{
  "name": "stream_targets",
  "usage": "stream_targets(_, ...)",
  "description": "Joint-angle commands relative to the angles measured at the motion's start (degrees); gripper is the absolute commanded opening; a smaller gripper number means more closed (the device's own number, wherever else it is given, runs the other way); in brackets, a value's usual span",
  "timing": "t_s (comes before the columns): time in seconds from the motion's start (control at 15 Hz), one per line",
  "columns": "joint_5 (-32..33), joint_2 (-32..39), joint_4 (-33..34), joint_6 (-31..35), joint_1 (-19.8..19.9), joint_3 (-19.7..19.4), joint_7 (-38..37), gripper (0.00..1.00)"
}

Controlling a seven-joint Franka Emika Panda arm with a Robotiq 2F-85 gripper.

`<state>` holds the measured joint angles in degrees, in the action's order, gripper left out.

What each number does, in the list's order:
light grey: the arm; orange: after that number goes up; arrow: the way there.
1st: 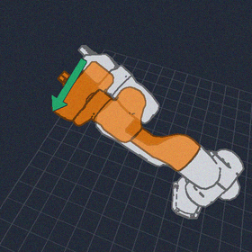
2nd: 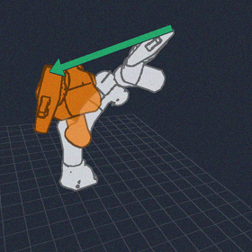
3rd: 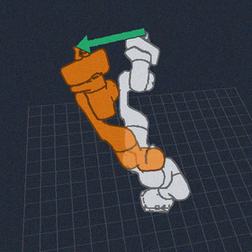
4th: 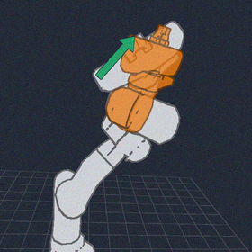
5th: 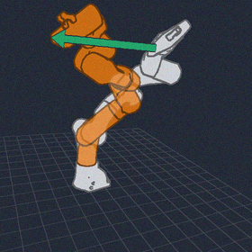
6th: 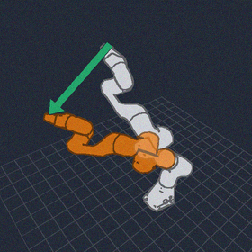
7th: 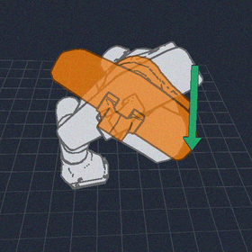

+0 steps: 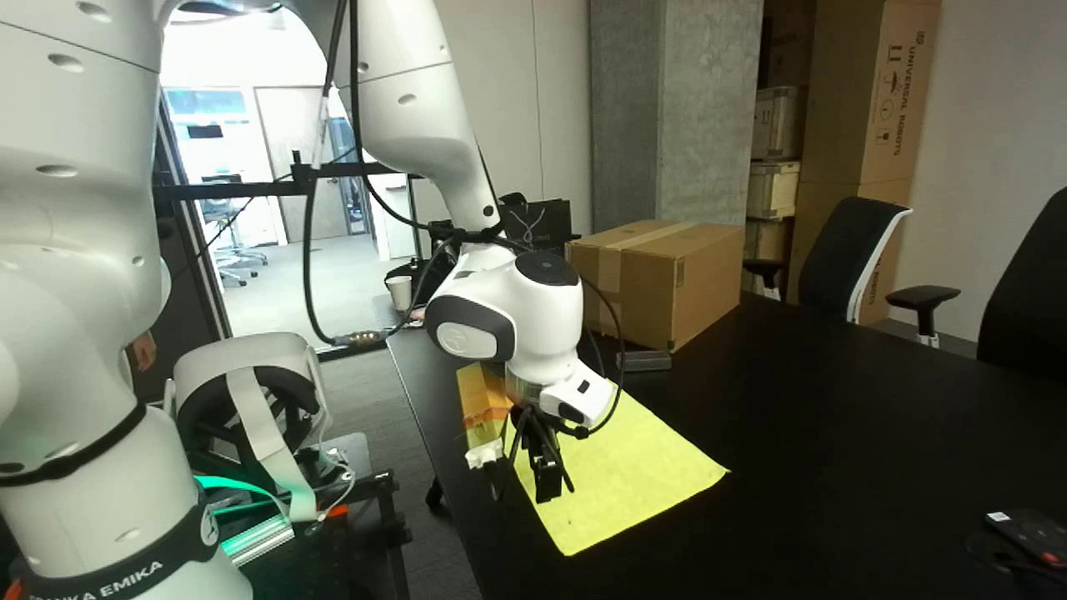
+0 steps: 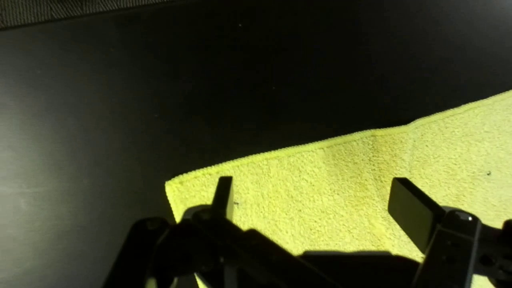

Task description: Fold the cloth

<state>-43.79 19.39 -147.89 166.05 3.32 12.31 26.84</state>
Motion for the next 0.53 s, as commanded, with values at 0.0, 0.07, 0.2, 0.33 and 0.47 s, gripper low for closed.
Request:
stream_targets(0.0, -2.4, 5.1, 2.0, 4.4, 1.6, 1.4, 3.6, 1.0)
stream_targets(0.07, -1.7, 6.5, 2.4, 5.4, 1.1, 0.9, 3.2, 1.0)
stream_targets(0.2, -0.6, 9.0, 3.1, 6.8, 0.6, 0.3, 2.9, 1.0)
stream_targets(0.33, 0.0, 11.0, 3.9, 8.3, 0.1, -0.1, 2.8, 1.0)
stream_targets(0.47, 0.5, 12.6, 4.6, 10.0, -0.2, -0.6, 2.7, 1.0)
